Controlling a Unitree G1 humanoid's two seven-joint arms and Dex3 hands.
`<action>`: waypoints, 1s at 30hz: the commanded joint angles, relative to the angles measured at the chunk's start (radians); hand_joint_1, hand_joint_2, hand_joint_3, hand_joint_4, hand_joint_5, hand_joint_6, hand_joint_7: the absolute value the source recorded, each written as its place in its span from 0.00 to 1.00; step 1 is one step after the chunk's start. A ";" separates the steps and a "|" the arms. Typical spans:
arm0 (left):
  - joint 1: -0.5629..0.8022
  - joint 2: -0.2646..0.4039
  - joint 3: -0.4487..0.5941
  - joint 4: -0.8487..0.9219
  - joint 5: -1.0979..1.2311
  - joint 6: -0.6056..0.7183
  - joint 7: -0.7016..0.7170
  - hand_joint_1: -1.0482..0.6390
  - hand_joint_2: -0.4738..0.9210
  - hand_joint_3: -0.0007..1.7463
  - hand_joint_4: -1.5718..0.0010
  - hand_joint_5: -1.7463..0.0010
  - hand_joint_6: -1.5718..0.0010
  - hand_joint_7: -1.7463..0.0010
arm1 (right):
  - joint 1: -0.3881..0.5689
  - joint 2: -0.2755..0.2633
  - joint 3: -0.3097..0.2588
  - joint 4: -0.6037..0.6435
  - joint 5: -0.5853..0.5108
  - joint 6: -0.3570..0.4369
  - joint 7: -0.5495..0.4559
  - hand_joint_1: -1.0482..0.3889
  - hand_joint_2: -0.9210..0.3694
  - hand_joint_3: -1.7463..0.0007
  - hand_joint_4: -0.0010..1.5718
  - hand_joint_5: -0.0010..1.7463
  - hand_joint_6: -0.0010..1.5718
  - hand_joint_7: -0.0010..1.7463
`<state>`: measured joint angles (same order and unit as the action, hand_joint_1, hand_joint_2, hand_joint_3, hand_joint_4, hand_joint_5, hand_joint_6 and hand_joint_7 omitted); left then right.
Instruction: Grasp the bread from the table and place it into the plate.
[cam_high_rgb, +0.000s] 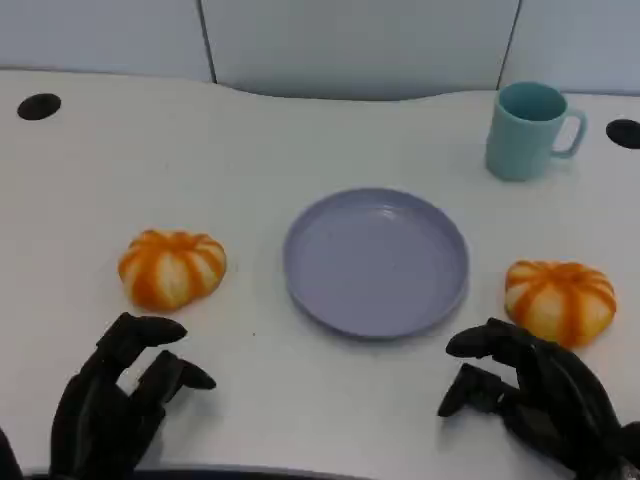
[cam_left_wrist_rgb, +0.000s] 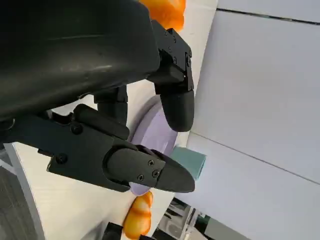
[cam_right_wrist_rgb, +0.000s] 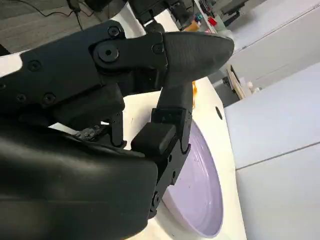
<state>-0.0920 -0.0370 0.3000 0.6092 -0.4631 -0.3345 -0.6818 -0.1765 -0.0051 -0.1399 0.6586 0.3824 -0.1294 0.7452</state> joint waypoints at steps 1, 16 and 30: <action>0.016 0.008 -0.009 -0.032 0.012 -0.060 -0.008 0.24 1.00 0.07 0.81 0.00 0.83 0.18 | 0.024 -0.005 0.000 0.006 -0.006 0.011 -0.003 0.38 0.00 0.77 0.47 0.76 0.51 0.47; 0.031 0.083 -0.067 -0.159 0.153 -0.262 0.056 0.26 1.00 0.09 0.83 0.17 0.73 0.59 | 0.045 -0.002 0.013 -0.045 -0.008 0.041 -0.025 0.37 0.00 0.78 0.48 0.75 0.52 0.46; -0.014 0.343 -0.148 -0.345 0.830 -0.387 0.483 0.22 1.00 0.10 0.89 0.57 0.73 0.98 | 0.052 0.003 0.021 -0.059 -0.001 0.059 -0.036 0.38 0.00 0.78 0.46 0.77 0.52 0.47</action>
<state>-0.0819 0.2480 0.1682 0.2892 0.2932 -0.7083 -0.2535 -0.1427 0.0025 -0.1153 0.5900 0.3829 -0.0835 0.7124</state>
